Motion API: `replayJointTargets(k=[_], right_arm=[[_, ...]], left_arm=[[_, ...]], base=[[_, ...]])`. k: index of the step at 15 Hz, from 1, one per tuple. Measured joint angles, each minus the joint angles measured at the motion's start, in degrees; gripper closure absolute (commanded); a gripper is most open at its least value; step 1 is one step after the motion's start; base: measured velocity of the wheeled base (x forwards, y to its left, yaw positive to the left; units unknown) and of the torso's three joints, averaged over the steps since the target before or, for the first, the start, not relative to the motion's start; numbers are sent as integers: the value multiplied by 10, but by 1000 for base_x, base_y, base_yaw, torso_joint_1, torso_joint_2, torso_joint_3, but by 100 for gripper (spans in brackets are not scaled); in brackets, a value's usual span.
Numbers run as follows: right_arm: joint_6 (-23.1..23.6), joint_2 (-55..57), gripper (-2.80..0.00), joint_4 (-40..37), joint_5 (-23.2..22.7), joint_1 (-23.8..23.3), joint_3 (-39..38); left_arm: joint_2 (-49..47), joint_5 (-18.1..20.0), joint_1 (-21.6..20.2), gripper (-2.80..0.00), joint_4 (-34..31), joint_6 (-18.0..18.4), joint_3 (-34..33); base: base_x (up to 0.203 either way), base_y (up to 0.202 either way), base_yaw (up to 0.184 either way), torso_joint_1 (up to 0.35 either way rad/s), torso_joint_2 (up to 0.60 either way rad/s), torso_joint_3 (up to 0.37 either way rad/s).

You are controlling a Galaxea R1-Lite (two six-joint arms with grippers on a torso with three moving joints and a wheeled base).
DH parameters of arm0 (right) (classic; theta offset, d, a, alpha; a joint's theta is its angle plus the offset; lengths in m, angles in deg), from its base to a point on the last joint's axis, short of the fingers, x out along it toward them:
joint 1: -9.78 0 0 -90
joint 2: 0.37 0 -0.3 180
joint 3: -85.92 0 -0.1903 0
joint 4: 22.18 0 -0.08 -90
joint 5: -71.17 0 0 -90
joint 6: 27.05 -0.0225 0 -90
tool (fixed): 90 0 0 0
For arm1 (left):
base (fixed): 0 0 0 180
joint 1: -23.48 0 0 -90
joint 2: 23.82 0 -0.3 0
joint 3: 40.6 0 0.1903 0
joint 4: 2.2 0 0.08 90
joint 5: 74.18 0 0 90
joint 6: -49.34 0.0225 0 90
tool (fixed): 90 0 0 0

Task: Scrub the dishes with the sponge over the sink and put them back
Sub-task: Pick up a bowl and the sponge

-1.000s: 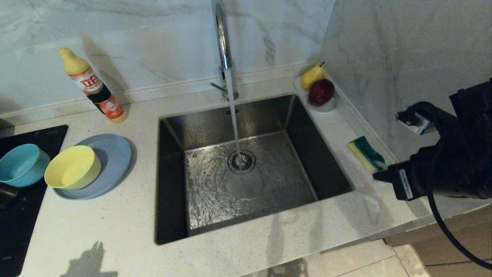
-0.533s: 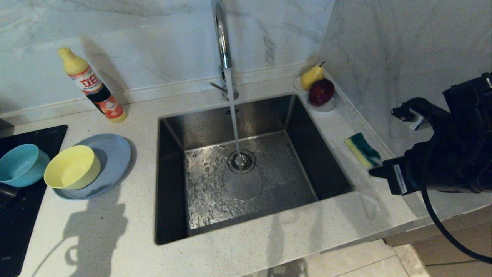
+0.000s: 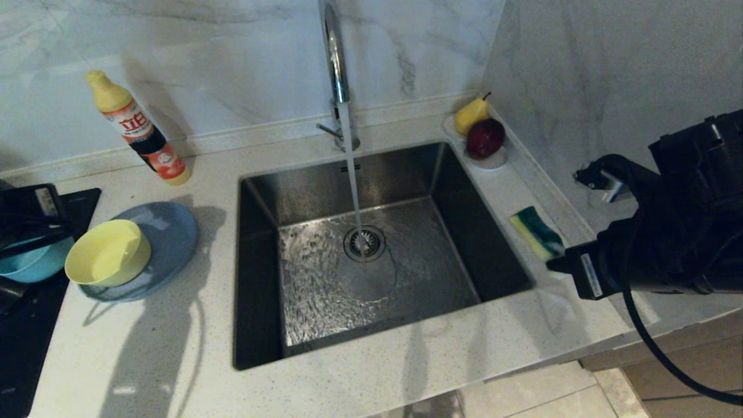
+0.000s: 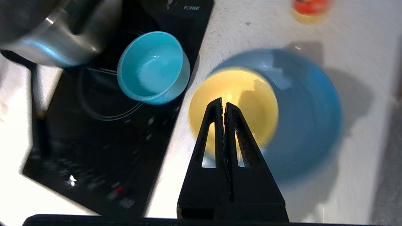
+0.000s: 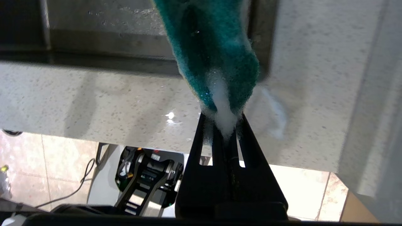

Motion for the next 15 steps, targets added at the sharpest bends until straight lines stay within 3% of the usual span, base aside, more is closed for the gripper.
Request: replayJointTargets(k=[6,15], right_arm=[[2,16,0,4,0,12,3],[2,27,0,5,0,27,-2]], left_arm=[[-161,82,-142,0,-1,-76,145],[-205,272,-262,0,-2,-87,175]], base=[[0,0,0,0,0,0],[0,0,0,0,0,0]])
